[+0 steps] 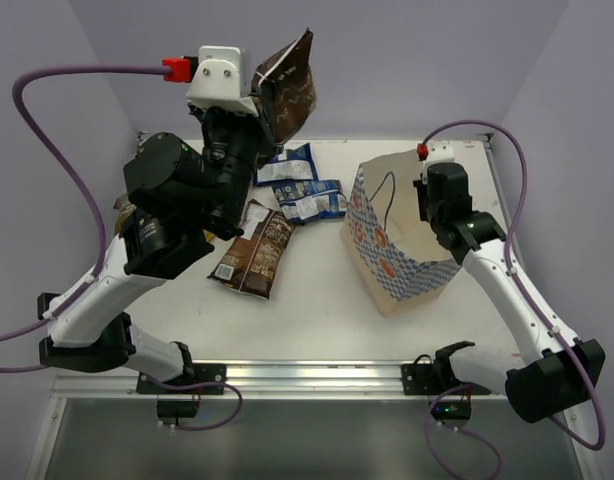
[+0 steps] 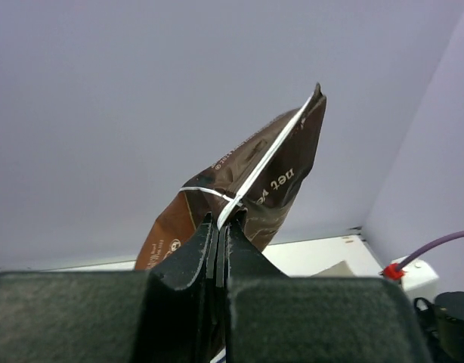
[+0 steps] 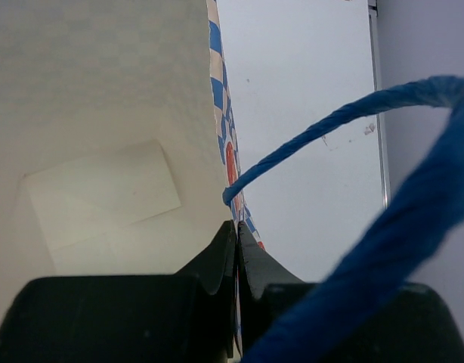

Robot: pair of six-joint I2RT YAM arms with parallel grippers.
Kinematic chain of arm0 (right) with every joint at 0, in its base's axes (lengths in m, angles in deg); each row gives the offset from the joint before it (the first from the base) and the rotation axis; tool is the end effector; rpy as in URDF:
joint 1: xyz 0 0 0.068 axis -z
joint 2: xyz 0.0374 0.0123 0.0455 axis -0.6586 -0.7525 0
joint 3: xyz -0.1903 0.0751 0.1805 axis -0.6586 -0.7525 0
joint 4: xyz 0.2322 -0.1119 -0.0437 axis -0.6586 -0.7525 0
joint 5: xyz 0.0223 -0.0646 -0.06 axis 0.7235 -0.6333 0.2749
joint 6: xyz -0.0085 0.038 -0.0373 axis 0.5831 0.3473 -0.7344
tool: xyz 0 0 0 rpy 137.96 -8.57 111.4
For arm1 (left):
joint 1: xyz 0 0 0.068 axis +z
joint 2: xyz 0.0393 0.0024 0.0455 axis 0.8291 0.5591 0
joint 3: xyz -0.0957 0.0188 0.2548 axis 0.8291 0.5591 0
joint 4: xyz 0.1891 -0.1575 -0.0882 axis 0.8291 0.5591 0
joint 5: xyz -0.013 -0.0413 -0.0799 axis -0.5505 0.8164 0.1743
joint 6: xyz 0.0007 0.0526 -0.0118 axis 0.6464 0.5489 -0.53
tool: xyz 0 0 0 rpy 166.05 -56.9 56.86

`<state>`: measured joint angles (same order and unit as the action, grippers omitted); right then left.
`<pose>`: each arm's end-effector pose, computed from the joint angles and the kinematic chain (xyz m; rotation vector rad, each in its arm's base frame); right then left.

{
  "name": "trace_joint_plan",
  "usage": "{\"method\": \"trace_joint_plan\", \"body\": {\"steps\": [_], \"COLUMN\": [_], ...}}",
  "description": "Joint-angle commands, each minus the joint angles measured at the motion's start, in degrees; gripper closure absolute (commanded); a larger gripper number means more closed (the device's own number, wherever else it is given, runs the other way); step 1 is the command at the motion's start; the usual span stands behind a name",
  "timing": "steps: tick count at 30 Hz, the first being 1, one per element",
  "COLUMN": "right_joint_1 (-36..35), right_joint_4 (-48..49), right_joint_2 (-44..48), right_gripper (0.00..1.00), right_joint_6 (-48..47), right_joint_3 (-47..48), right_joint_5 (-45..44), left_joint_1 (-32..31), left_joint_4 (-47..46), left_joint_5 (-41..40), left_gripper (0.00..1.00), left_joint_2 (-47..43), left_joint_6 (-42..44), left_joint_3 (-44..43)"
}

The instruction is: Take the snacks out of the paper bag

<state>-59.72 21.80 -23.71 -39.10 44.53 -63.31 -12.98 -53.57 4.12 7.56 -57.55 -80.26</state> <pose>0.2464 0.0677 0.3481 -0.1445 2.0761 -0.2572 0.1072 -0.1998 0.6166 0.0324 1.3106 -0.3373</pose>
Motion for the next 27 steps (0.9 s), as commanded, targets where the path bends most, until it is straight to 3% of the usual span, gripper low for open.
{"method": "trace_joint_plan", "body": {"steps": [1, 12, 19, 23, 27], "right_joint_1": [1.6, 8.1, 9.7, 10.3, 10.5], "right_joint_4": [-1.4, -5.0, -4.9, -4.4, -4.4], "right_joint_2": [0.1, 3.4, 5.8, 5.6, 4.7], "right_gripper": [1.0, 1.0, 1.0, 1.0, 1.0], "right_joint_6": [4.3, 10.0, 11.0, 11.3, 11.8], "right_joint_3": [0.6, 2.1, 2.1, 2.1, 2.3], "right_joint_5": [-3.5, -4.9, -5.3, -6.2, -5.9], "left_joint_1": [0.3, 1.8, 1.8, 2.5, 11.7], "left_joint_4": [-0.5, 15.4, 27.8, 29.9, 26.2], "left_joint_5": [-2.1, 15.5, 39.4, 43.7, 52.1], "left_gripper": [1.0, 1.0, 1.0, 1.0, 1.0], "left_joint_2": [-2.2, 1.9, 1.8, -0.8, -0.7], "left_joint_6": [3.6, -14.3, -28.7, -31.5, -31.1], "left_joint_3": [3.5, 16.7, 21.0, 24.4, 33.3]}}
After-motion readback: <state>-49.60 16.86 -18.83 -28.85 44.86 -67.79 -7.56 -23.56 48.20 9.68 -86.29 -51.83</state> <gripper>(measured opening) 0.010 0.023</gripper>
